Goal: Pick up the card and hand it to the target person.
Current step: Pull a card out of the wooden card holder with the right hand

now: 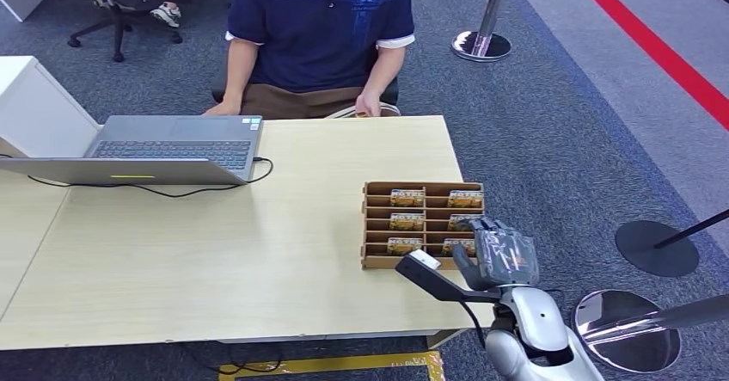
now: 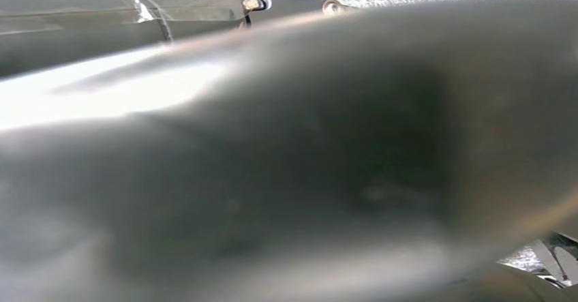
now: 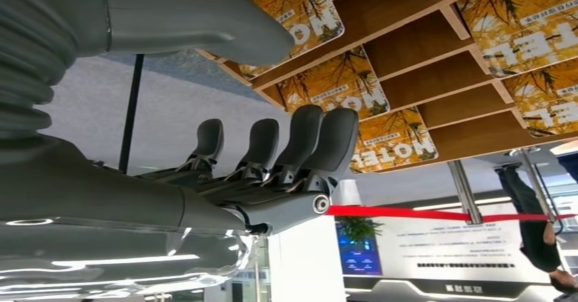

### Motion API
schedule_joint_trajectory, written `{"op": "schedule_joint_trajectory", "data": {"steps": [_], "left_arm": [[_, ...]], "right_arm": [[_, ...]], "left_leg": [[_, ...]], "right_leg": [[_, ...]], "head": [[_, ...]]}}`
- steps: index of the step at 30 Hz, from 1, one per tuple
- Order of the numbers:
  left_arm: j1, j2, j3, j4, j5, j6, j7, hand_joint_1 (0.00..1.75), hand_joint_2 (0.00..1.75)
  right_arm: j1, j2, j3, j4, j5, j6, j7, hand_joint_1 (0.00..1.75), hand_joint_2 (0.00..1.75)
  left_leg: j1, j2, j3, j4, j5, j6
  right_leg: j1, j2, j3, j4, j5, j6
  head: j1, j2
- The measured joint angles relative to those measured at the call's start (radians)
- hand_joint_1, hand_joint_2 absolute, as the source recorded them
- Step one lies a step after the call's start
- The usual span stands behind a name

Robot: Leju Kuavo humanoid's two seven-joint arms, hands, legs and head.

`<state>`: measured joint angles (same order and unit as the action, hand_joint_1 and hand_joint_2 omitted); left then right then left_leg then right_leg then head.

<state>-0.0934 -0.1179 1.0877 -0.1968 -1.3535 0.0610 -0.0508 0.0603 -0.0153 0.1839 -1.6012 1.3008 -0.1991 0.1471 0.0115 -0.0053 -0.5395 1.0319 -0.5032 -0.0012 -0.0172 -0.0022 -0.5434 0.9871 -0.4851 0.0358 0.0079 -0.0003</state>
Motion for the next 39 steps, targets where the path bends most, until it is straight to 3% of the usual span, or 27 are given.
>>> {"op": "schedule_joint_trajectory", "data": {"steps": [5, 13, 20, 30, 39], "left_arm": [[0.000, 0.000, 0.000, 0.000, 0.000, 0.000, 0.004, 0.00, 0.00], [0.000, 0.000, 0.000, 0.000, -0.002, -0.002, 0.004, 0.00, 0.00], [0.000, 0.000, 0.000, 0.000, -0.006, -0.002, 0.004, 0.00, 0.00], [0.000, 0.000, 0.000, 0.000, -0.006, -0.005, 0.005, 0.00, 0.00], [0.000, 0.000, 0.000, 0.000, -0.006, -0.007, 0.003, 0.00, 0.00]], "right_arm": [[-0.003, 0.000, -0.001, 0.004, -0.006, 0.000, 0.000, 1.12, 1.75], [-0.003, 0.000, -0.016, 0.009, -0.015, 0.002, 0.001, 1.17, 1.75], [-0.003, -0.001, -0.035, 0.017, -0.031, 0.009, 0.000, 1.15, 1.75], [-0.003, -0.001, -0.052, 0.025, -0.038, 0.015, -0.008, 1.00, 1.75], [-0.003, -0.001, -0.053, 0.025, -0.038, 0.012, -0.015, 1.06, 1.75]], "left_leg": [[0.000, 0.000, 0.000, 0.000, 0.000, 0.000], [0.000, 0.000, 0.000, 0.000, 0.000, 0.000], [0.000, 0.000, 0.000, 0.000, 0.000, 0.000], [0.000, 0.000, 0.000, 0.000, 0.000, 0.000], [0.000, 0.000, 0.000, 0.000, 0.000, 0.000]], "right_leg": [[0.000, 0.000, 0.000, 0.000, 0.000, 0.000], [0.000, 0.000, 0.000, 0.000, 0.000, 0.000], [0.000, 0.000, 0.000, 0.000, 0.000, 0.000], [0.000, 0.000, 0.000, 0.000, 0.000, 0.000], [0.000, 0.000, 0.000, 0.000, 0.000, 0.000]], "head": [[0.000, 0.000], [0.000, 0.000], [0.000, 0.000], [0.000, 0.000], [0.000, 0.000]]}}
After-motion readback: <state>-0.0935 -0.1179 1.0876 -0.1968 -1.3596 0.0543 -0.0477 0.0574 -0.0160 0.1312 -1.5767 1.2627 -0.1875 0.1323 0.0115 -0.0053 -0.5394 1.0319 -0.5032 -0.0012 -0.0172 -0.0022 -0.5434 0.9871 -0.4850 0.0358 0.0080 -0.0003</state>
